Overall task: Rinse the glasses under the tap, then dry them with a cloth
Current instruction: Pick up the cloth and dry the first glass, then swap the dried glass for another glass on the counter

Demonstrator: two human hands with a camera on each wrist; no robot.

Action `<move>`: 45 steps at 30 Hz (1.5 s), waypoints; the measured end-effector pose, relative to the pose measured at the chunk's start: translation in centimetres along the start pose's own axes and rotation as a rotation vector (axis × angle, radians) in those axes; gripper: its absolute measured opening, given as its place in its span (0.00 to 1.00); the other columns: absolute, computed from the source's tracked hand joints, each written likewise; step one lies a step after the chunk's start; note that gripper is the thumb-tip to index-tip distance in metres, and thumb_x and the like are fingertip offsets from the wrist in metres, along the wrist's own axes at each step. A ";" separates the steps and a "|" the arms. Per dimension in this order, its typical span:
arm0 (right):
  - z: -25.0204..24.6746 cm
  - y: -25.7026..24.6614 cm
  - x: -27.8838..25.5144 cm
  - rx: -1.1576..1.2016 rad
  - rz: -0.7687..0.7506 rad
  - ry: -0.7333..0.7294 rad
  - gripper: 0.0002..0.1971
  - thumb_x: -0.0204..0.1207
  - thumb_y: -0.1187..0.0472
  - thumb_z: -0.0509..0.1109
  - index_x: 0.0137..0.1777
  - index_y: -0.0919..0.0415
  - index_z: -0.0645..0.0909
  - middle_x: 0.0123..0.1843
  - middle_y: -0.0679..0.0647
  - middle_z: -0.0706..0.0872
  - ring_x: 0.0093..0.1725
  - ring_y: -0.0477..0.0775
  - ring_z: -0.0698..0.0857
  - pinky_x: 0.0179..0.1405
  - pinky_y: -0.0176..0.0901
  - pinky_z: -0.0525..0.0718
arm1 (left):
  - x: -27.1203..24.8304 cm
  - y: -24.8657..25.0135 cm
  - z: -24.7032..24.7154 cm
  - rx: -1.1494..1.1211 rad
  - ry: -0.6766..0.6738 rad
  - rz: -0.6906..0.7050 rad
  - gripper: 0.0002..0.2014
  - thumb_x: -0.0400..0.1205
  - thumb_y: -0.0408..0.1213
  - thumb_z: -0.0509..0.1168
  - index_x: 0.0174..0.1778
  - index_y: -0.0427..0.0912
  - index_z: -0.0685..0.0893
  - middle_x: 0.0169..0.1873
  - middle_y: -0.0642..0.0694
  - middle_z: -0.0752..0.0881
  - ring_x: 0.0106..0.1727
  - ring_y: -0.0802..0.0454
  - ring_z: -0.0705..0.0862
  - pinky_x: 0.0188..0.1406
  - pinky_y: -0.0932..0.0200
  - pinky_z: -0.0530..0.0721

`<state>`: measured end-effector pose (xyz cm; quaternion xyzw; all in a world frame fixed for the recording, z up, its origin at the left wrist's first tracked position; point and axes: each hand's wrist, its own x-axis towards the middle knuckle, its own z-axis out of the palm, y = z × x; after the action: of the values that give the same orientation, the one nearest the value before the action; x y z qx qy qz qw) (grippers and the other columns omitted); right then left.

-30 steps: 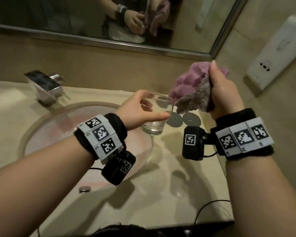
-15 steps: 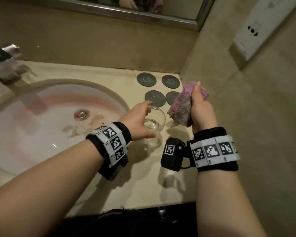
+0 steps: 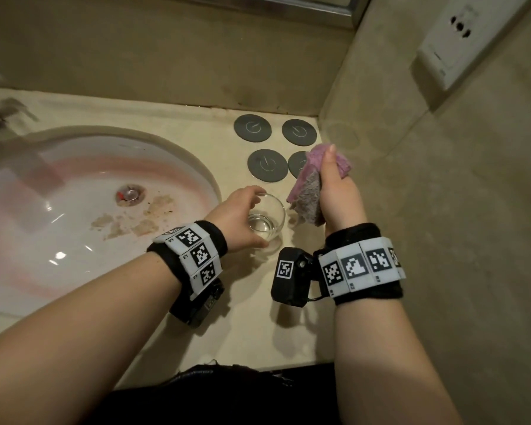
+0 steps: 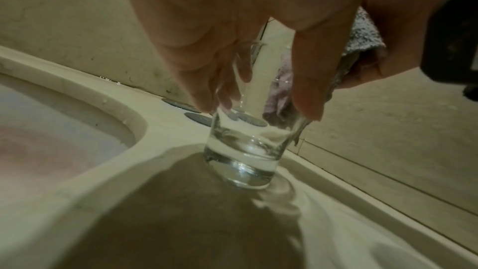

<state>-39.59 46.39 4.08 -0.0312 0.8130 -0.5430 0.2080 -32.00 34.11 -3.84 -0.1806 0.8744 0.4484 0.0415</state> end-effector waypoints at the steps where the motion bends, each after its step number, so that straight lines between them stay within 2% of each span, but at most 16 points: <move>1: 0.0 0.0 0.1 0.001 0.001 -0.002 0.28 0.77 0.29 0.50 0.48 0.49 0.82 0.58 0.56 0.87 0.60 0.57 0.85 0.65 0.59 0.80 | 0.0 0.0 0.0 0.007 -0.009 0.000 0.46 0.64 0.34 0.81 0.77 0.43 0.63 0.70 0.41 0.73 0.70 0.50 0.73 0.68 0.61 0.71; 5: 0.0 -0.6 0.1 0.040 -0.054 -0.005 0.23 0.80 0.34 0.50 0.42 0.46 0.81 0.60 0.51 0.87 0.61 0.53 0.84 0.67 0.57 0.78 | -0.1 0.0 -0.3 -0.011 -0.079 -0.033 0.51 0.65 0.35 0.81 0.80 0.48 0.57 0.72 0.40 0.70 0.71 0.48 0.72 0.68 0.60 0.70; 8: 0.5 -1.2 -0.3 0.056 -0.085 0.018 0.33 0.75 0.28 0.50 0.58 0.53 0.82 0.58 0.53 0.88 0.60 0.54 0.85 0.65 0.58 0.80 | -0.4 0.1 -0.9 -0.014 -0.110 -0.056 0.55 0.65 0.36 0.81 0.81 0.49 0.52 0.74 0.38 0.66 0.75 0.48 0.68 0.72 0.57 0.67; 10: 0.7 -1.5 -0.6 0.041 -0.071 0.046 0.39 0.68 0.23 0.49 0.59 0.53 0.82 0.56 0.56 0.88 0.58 0.57 0.85 0.64 0.59 0.81 | -0.8 0.2 -1.6 -0.031 -0.097 -0.059 0.54 0.65 0.36 0.81 0.81 0.49 0.52 0.75 0.39 0.65 0.76 0.48 0.67 0.74 0.56 0.66; 14: 1.8 -2.2 -2.0 0.043 -0.117 0.057 0.28 0.75 0.28 0.50 0.42 0.47 0.83 0.53 0.53 0.89 0.56 0.56 0.86 0.62 0.58 0.82 | -2.2 -0.2 -3.5 -0.046 -0.065 -0.056 0.49 0.68 0.39 0.79 0.80 0.49 0.56 0.77 0.42 0.65 0.77 0.49 0.66 0.70 0.59 0.66; 21: 6.4 -4.2 -6.4 0.076 -0.168 0.054 0.26 0.77 0.30 0.52 0.39 0.49 0.81 0.49 0.56 0.89 0.53 0.57 0.87 0.61 0.60 0.83 | -6.7 -3.1 -8.6 -0.063 0.097 -0.063 0.34 0.74 0.44 0.74 0.75 0.46 0.69 0.73 0.45 0.72 0.72 0.50 0.72 0.66 0.59 0.70; 23: 8.7 -4.7 -8.1 0.069 -0.175 0.036 0.33 0.71 0.24 0.52 0.45 0.53 0.82 0.48 0.57 0.90 0.52 0.58 0.88 0.60 0.61 0.83 | -8.4 -4.3 -10.5 -0.053 0.145 -0.053 0.30 0.75 0.45 0.72 0.73 0.47 0.72 0.71 0.46 0.74 0.71 0.51 0.73 0.63 0.61 0.70; 25: 11.1 -5.1 -9.6 0.049 -0.150 0.033 0.42 0.61 0.18 0.52 0.53 0.54 0.82 0.52 0.57 0.89 0.55 0.59 0.87 0.62 0.62 0.82 | -10.3 -5.5 -12.5 -0.052 0.178 -0.053 0.27 0.76 0.46 0.71 0.71 0.48 0.74 0.70 0.47 0.74 0.70 0.51 0.74 0.64 0.59 0.74; 26: 12.4 -5.3 -10.4 0.047 -0.153 0.028 0.40 0.62 0.18 0.52 0.52 0.52 0.82 0.53 0.56 0.88 0.56 0.59 0.86 0.62 0.62 0.81 | -11.3 -6.2 -13.5 -0.057 0.194 -0.056 0.25 0.76 0.46 0.71 0.70 0.48 0.75 0.70 0.47 0.74 0.70 0.51 0.74 0.66 0.56 0.75; 28: 14.9 -5.6 -11.9 0.057 -0.186 -0.006 0.29 0.73 0.26 0.52 0.43 0.49 0.81 0.52 0.54 0.88 0.55 0.57 0.86 0.61 0.59 0.83 | -13.2 -7.8 -15.7 -0.059 0.239 -0.060 0.24 0.77 0.47 0.70 0.68 0.48 0.76 0.69 0.47 0.75 0.69 0.50 0.76 0.68 0.54 0.74; 31: 19.0 -6.0 -14.0 0.059 -0.190 -0.059 0.25 0.80 0.34 0.52 0.35 0.49 0.78 0.45 0.50 0.87 0.49 0.51 0.86 0.53 0.48 0.85 | -16.2 -10.2 -19.0 -0.055 0.313 -0.077 0.21 0.78 0.45 0.69 0.66 0.47 0.77 0.68 0.46 0.76 0.68 0.50 0.76 0.65 0.60 0.71; 33: 21.7 -6.2 -15.4 0.056 -0.206 -0.097 0.27 0.80 0.33 0.52 0.33 0.52 0.78 0.39 0.49 0.86 0.43 0.50 0.87 0.47 0.48 0.86 | -18.3 -11.7 -21.1 -0.053 0.365 -0.096 0.20 0.79 0.45 0.69 0.65 0.46 0.78 0.67 0.46 0.77 0.68 0.51 0.75 0.62 0.61 0.70; 37: 26.8 -6.3 -17.8 0.044 -0.210 -0.211 0.28 0.81 0.34 0.50 0.40 0.54 0.82 0.37 0.49 0.90 0.40 0.49 0.89 0.35 0.41 0.85 | -22.4 -14.8 -24.7 -0.080 0.496 -0.154 0.20 0.78 0.44 0.69 0.66 0.46 0.78 0.67 0.48 0.78 0.69 0.51 0.75 0.63 0.61 0.70; 39: 29.1 -6.2 -18.8 0.017 -0.212 -0.255 0.29 0.79 0.32 0.50 0.46 0.54 0.83 0.41 0.54 0.91 0.40 0.52 0.90 0.33 0.43 0.84 | -24.3 -16.5 -26.3 -0.060 0.566 -0.213 0.21 0.78 0.45 0.68 0.67 0.47 0.78 0.68 0.48 0.78 0.68 0.51 0.76 0.63 0.61 0.70; 42: 32.0 -6.6 -20.5 0.024 -0.212 -0.314 0.27 0.79 0.32 0.51 0.46 0.53 0.80 0.36 0.54 0.88 0.36 0.54 0.88 0.37 0.53 0.86 | -27.2 -19.2 -28.4 0.012 0.664 -0.334 0.23 0.78 0.46 0.69 0.68 0.47 0.77 0.67 0.47 0.78 0.66 0.49 0.77 0.67 0.53 0.74; 45: 34.4 -7.1 -22.1 0.002 -0.216 -0.375 0.26 0.80 0.34 0.50 0.45 0.54 0.80 0.32 0.52 0.87 0.37 0.56 0.88 0.43 0.64 0.86 | -29.8 -21.9 -30.3 0.053 0.709 -0.483 0.22 0.78 0.46 0.69 0.66 0.45 0.77 0.64 0.45 0.80 0.63 0.46 0.79 0.65 0.49 0.77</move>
<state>-7.95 19.67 6.07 -0.2186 0.7514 -0.5475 0.2964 6.22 6.50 4.35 -0.5217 0.7786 0.3133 -0.1531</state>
